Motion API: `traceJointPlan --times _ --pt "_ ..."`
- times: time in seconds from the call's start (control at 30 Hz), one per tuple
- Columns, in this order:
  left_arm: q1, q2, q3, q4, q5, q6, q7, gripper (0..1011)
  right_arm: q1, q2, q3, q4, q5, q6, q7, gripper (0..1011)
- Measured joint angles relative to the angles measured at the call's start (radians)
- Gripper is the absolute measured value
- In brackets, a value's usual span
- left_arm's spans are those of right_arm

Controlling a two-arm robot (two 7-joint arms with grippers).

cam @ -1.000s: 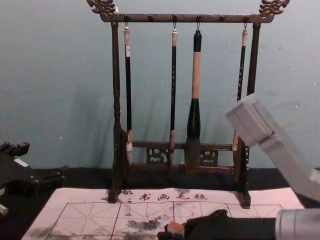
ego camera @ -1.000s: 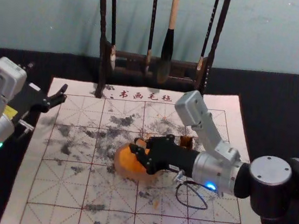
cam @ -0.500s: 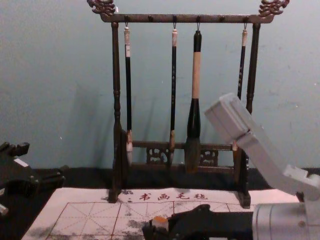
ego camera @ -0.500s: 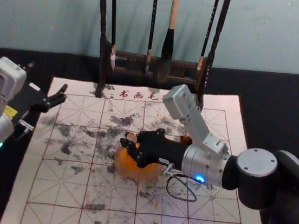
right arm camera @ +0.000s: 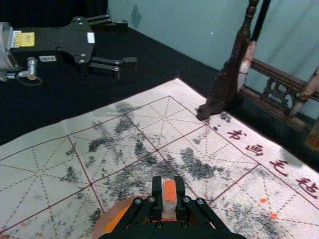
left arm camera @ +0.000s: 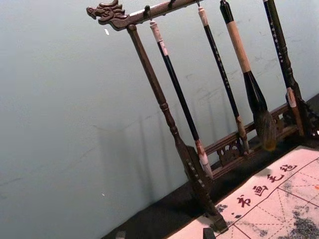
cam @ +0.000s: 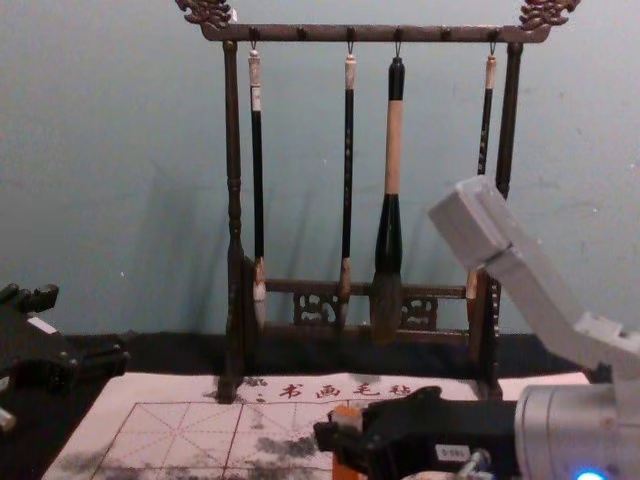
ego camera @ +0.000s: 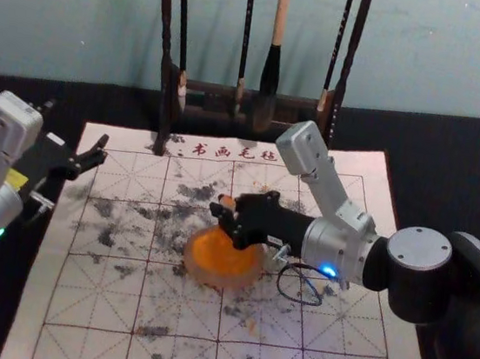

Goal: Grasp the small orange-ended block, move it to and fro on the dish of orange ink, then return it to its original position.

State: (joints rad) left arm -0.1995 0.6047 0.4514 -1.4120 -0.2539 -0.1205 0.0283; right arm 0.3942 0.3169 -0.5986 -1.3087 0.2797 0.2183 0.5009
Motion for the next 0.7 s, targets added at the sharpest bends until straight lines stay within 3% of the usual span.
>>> traceJointPlan --times 0.7 --pt "0.000 0.000 0.000 0.000 0.000 0.000 0.000 1001 -0.050 0.049 0.037 -0.076 0.014 0.015 -0.006 110"
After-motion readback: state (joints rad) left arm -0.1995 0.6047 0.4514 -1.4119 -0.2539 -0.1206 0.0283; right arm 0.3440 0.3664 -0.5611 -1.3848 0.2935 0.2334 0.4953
